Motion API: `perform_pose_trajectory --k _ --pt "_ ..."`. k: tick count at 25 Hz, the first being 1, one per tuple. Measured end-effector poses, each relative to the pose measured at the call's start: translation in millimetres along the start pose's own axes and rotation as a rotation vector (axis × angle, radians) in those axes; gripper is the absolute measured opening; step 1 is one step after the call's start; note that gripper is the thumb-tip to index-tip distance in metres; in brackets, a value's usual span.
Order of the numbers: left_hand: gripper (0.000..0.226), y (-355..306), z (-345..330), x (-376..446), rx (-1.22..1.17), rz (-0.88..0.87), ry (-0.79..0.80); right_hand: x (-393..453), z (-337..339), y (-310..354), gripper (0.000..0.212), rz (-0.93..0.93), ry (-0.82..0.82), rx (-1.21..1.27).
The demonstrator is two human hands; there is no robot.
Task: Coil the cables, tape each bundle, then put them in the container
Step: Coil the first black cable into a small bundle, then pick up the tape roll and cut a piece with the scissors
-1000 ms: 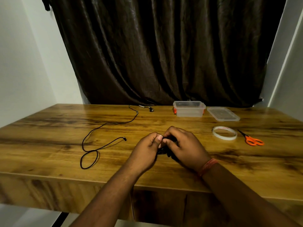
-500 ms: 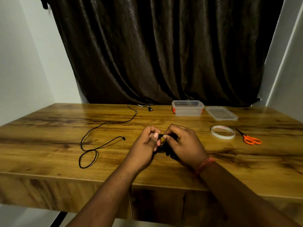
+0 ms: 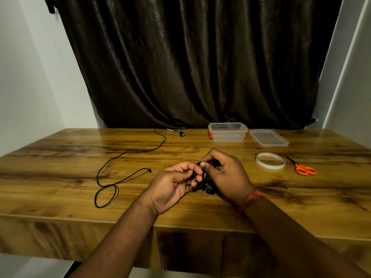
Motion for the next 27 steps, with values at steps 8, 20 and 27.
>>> perform_pose_trajectory --k 8,20,27 --pt "0.03 4 -3 1 -0.021 0.053 -0.145 0 1 -13 0.012 -0.078 0.126 0.055" --pt "0.027 5 -2 5 0.05 0.057 -0.3 -18 110 -106 0.039 -0.767 0.042 -0.807" --pt "0.015 12 0 8 0.318 0.088 -0.368 -16 80 -77 0.015 -0.436 0.125 -0.758"
Point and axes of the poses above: each hand's wrist, its own x-axis towards the middle knuckle, its own z-axis out of the back of the hand, y = z × x, the point moved 2 cm from there along x, towards the middle knuckle, and after that the axes turned 9 degrees about y, right-handed, at the moved point
